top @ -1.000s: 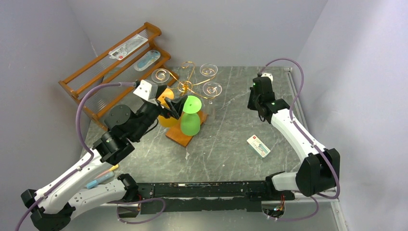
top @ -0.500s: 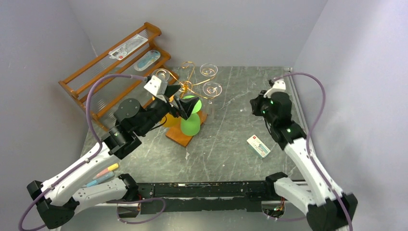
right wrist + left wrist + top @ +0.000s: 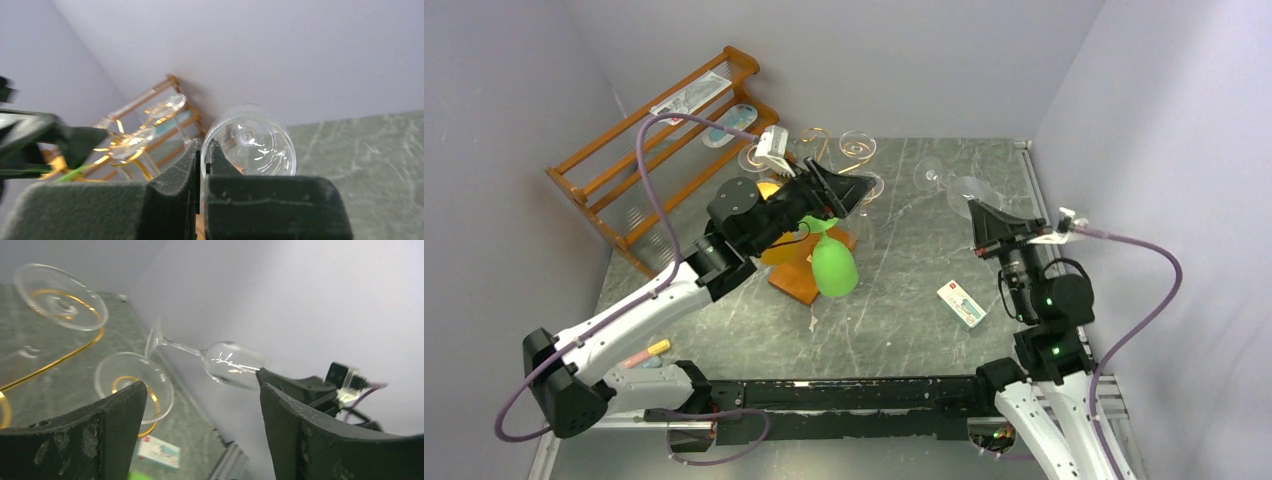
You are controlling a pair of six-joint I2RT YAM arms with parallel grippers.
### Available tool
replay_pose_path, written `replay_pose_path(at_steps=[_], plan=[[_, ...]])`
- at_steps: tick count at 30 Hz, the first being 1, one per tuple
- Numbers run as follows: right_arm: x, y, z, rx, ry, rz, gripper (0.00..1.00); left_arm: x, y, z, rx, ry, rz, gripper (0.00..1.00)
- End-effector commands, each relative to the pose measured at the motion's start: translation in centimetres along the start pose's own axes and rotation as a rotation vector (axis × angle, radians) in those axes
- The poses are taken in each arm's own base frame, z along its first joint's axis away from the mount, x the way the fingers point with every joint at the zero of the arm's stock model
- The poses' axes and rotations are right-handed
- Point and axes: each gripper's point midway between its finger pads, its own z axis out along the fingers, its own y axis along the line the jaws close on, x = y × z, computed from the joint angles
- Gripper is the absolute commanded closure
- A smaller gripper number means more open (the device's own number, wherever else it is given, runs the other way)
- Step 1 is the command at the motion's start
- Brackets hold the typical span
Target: Place the wine glass upside down on the wine glass rack
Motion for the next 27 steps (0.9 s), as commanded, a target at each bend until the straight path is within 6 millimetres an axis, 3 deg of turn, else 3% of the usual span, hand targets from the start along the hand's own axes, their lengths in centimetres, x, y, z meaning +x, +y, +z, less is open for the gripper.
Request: replay_pose_path(at_steps=[1, 5, 9, 20, 27], plan=[[-5.8, 3.5, -2.4, -0.159, -0.25, 0.106, 1.0, -1.0, -4.7, 1.4, 0.191, -0.011, -0.262, 0.13], [-7.7, 5.5, -4.1, -0.261, -0.314, 0.107, 1.0, -1.7, -6.4, 3.1, 0.27, -0.027, -0.39, 0.11], [-9.1, 6.7, -5.4, -0.324, -0.361, 0.112, 1.0, -2.8, -6.9, 4.1, 0.271, -0.063, -0.412, 0.1], [-10.6, 8.0, -6.4, -0.368, -0.38, 0.1, 1.0, -4.1, -6.3, 3.5, 0.215, -0.123, -0.33, 0.12], [-12.3, 9.5, -7.1, -0.45, -0.443, 0.106, 1.0, -4.8, -8.8, 3.4, 0.296, -0.092, -0.253, 0.06]])
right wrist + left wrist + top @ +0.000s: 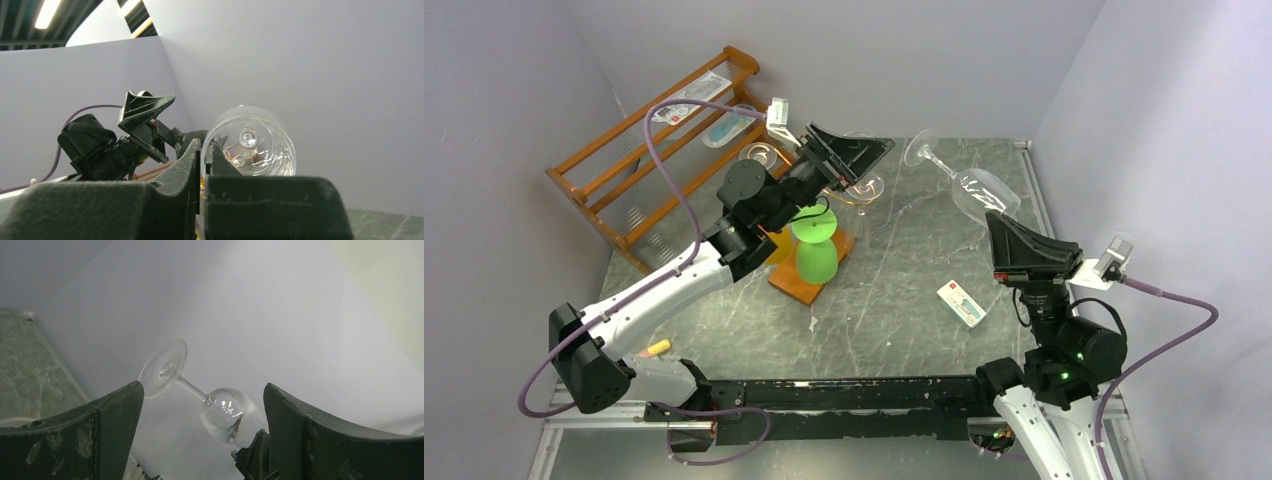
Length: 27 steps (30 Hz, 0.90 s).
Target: Place the wine glass upside down on the wine glass rack
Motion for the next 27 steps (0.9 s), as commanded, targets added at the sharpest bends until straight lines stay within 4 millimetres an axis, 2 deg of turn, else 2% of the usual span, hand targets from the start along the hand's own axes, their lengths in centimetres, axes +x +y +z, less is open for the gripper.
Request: replay_pose_path(at_steps=[1, 9, 13, 17, 19, 24, 27], plan=[[-4.5, 3.5, 0.5, -0.135, -0.146, -0.008, 1.0, -0.6, -4.1, 0.4, 0.108, 0.029, 0.072, 0.05], [-6.0, 5.8, 1.7, -0.265, -0.206, 0.006, 1.0, -0.7, -5.2, 1.2, 0.16, 0.015, 0.022, 0.04], [-6.2, 6.2, 1.9, -0.291, -0.221, 0.025, 1.0, -0.8, -6.1, 1.8, 0.176, 0.001, 0.004, 0.04], [-6.5, 6.4, 2.0, -0.301, -0.234, 0.028, 1.0, -0.5, -5.9, 2.0, 0.156, -0.016, 0.016, 0.03], [-6.6, 6.5, 2.1, -0.302, -0.234, 0.03, 1.0, -0.5, -6.0, 2.0, 0.165, -0.022, 0.039, 0.07], [-6.5, 6.3, 2.6, -0.279, -0.209, 0.037, 1.0, -0.2, -9.1, 2.1, 0.289, -0.027, 0.355, 0.19], [-6.4, 6.2, 2.7, -0.275, -0.202, 0.042, 1.0, -0.2, -8.9, 2.1, 0.271, -0.043, 0.507, 0.24]])
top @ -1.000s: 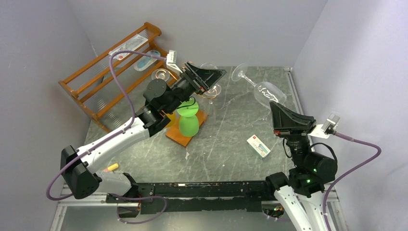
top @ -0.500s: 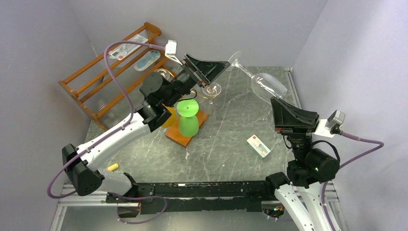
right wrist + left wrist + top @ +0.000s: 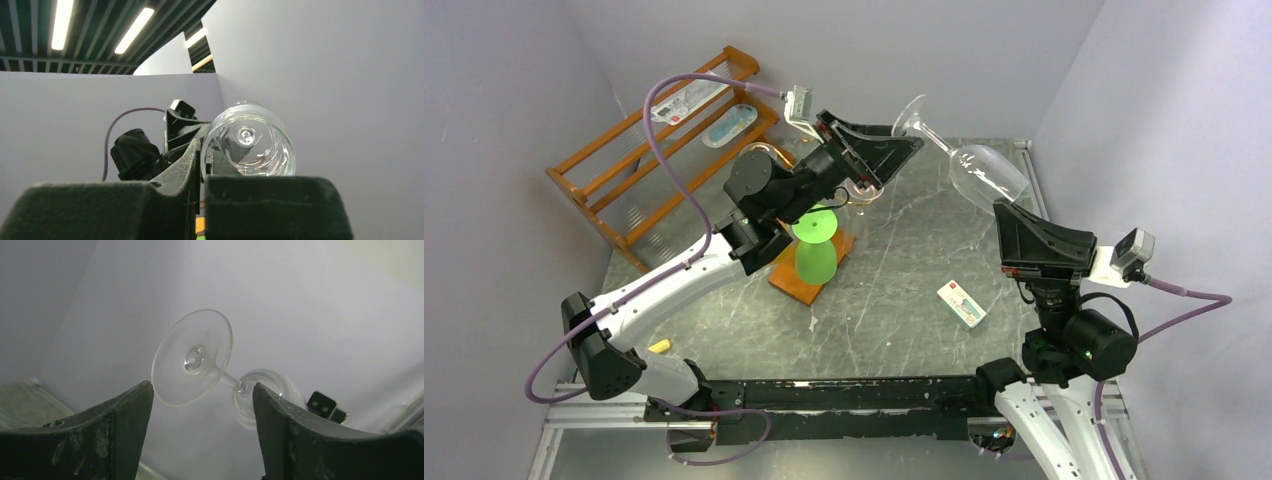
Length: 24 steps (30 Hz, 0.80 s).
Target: Place the wine glass upside down on the wine glass rack
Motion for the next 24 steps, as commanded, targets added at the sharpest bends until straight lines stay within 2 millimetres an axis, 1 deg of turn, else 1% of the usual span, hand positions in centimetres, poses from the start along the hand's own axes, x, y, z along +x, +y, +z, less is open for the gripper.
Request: replay_pose_path(at_steps=[1, 3, 6, 9, 11, 15, 18, 20, 24], plan=[[-2.0, 1.2, 0.5, -0.032, -0.055, -0.007, 1.0, -2.0, -2.4, 0.2, 0.071, -0.057, 0.319, 0.26], [-2.0, 1.3, 0.5, -0.035, -0.053, -0.004, 1.0, -2.1, -2.3, 0.1, 0.067, -0.06, 0.385, 0.31], [-1.9, 1.3, 0.5, -0.035, -0.048, 0.005, 1.0, -2.0, -2.4, 0.2, 0.075, -0.04, 0.478, 0.43], [-1.7, 1.2, 0.5, -0.03, -0.038, 0.011, 1.0, -2.0, -2.2, 0.2, 0.064, -0.038, 0.547, 0.48], [-1.6, 1.0, 0.5, -0.02, -0.033, 0.016, 1.0, -2.2, -1.7, 0.0, 0.036, -0.042, 0.59, 0.47], [-1.4, 0.8, 0.4, -0.006, -0.029, 0.02, 1.0, -2.6, -0.5, -0.5, -0.021, -0.045, 0.678, 0.33], [-1.3, 0.7, 0.4, -0.001, -0.024, 0.025, 1.0, -3.0, 0.6, -0.7, -0.08, -0.041, 0.725, 0.29], [-1.2, 0.7, 0.5, -0.003, -0.021, 0.03, 1.0, -3.0, 1.0, -0.8, -0.099, -0.035, 0.74, 0.32], [-0.6, 0.5, 0.4, -0.002, -0.004, 0.041, 1.0, -3.2, 0.5, -0.9, -0.066, -0.035, 0.795, 0.44]])
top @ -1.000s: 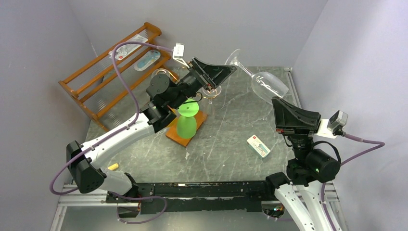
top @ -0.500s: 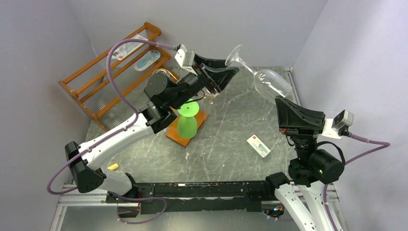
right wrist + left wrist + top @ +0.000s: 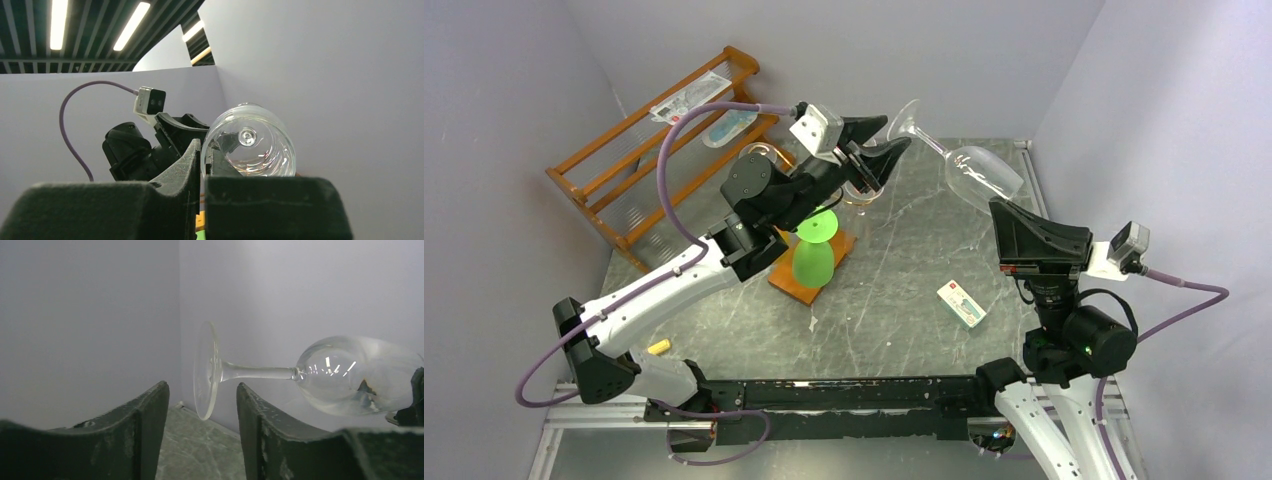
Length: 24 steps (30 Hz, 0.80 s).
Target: Place the wine glass upside down on the wine glass rack
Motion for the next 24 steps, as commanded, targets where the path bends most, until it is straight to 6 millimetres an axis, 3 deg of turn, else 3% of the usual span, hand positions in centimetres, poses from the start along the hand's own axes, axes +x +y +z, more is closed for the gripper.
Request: replay_pose_path(at_steps=[1, 7, 13, 19, 21, 24], plan=[[-1.0, 0.7, 0.2, -0.022, -0.028, 0.007, 1.0, -2.0, 0.0, -0.5, 0.008, -0.042, 0.104, 0.47], [-0.5, 0.6, 0.1, -0.018, -0.012, 0.027, 1.0, -1.2, -0.4, -0.4, 0.047, -0.03, 0.15, 0.61], [-0.1, 0.6, -0.2, -0.011, 0.004, 0.038, 1.0, -1.0, -0.1, -0.3, 0.035, -0.029, 0.186, 0.94], [1.3, -0.9, -0.7, 0.071, 0.071, 0.054, 0.99, -1.7, -0.8, -0.9, 0.094, -0.096, 0.373, 0.95], [1.7, -1.6, -1.1, 0.118, 0.096, 0.059, 0.9, -1.8, -0.8, -0.9, 0.083, -0.113, 0.447, 0.95], [2.1, -2.3, -2.0, 0.177, 0.113, 0.07, 0.66, -2.0, -0.4, -0.9, 0.047, -0.139, 0.552, 0.95]])
